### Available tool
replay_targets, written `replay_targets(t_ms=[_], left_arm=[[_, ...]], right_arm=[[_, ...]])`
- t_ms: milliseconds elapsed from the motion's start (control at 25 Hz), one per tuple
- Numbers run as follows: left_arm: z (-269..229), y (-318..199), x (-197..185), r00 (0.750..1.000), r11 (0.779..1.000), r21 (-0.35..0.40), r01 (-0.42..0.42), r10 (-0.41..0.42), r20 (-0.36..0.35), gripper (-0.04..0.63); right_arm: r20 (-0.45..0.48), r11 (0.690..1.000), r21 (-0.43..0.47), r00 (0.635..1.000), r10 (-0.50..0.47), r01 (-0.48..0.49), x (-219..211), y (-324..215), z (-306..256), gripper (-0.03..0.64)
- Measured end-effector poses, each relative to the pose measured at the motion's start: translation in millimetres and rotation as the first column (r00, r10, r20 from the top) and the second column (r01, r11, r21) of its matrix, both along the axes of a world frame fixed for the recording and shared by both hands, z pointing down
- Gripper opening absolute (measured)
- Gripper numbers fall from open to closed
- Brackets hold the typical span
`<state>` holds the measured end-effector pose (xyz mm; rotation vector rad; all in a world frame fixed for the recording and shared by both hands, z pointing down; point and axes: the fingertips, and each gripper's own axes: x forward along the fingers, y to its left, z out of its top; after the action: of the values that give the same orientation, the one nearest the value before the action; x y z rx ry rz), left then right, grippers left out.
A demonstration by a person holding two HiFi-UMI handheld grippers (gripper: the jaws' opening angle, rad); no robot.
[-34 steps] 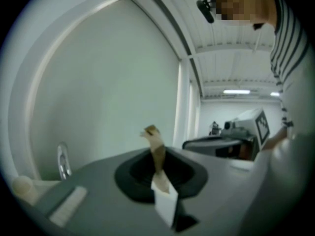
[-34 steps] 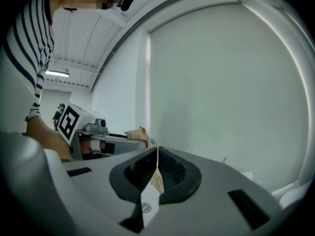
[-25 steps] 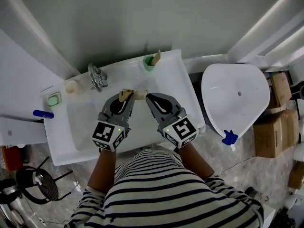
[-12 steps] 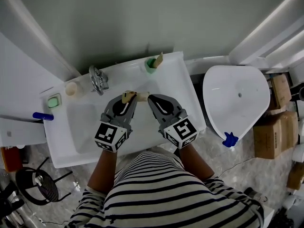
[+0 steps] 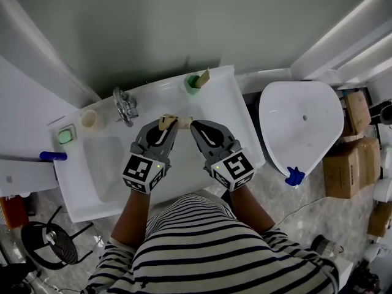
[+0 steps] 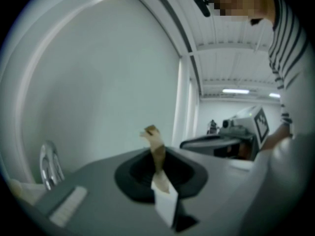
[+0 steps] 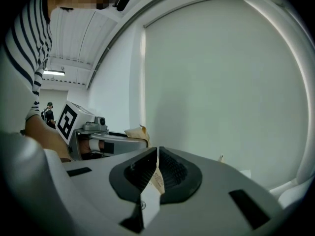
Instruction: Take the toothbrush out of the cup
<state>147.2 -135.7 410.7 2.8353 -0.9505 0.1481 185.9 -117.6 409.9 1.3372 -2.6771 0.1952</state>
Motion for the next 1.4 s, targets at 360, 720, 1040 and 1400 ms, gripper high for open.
replay_targets(t_ms=[360,720,1040,1400], left_arm=[[4.9,-0.8,-8.5,1.0,1.0,-0.005,-0.016,0.016,-0.008,0.032],[6.1,-9.9,-4.6,0.999,0.999,0.012,-0.042,0.042,-0.001,0.032],[6.6,-20.4,11.9,0.997,0.997,-0.003,-0.074,0.074,0.029,0.032],[5.1,-33.0,27.5,0.996,0.996,0.002,-0.086,0.085,0.037,0.032]], right_arm=[[-0.011,1.0,-0.008,1.0,0.028,-0.028,-9.1,-0.2,3.9,0.009],[-0.064,0.996,-0.012,0.994,0.084,-0.085,3.2,-4.0,6.5,0.009],[-0.082,0.99,-0.007,0.987,0.139,-0.14,30.8,-13.1,6.7,0.009],[-0.085,0.986,-0.021,0.983,0.161,-0.163,51.1,-31.3,14.3,0.012]])
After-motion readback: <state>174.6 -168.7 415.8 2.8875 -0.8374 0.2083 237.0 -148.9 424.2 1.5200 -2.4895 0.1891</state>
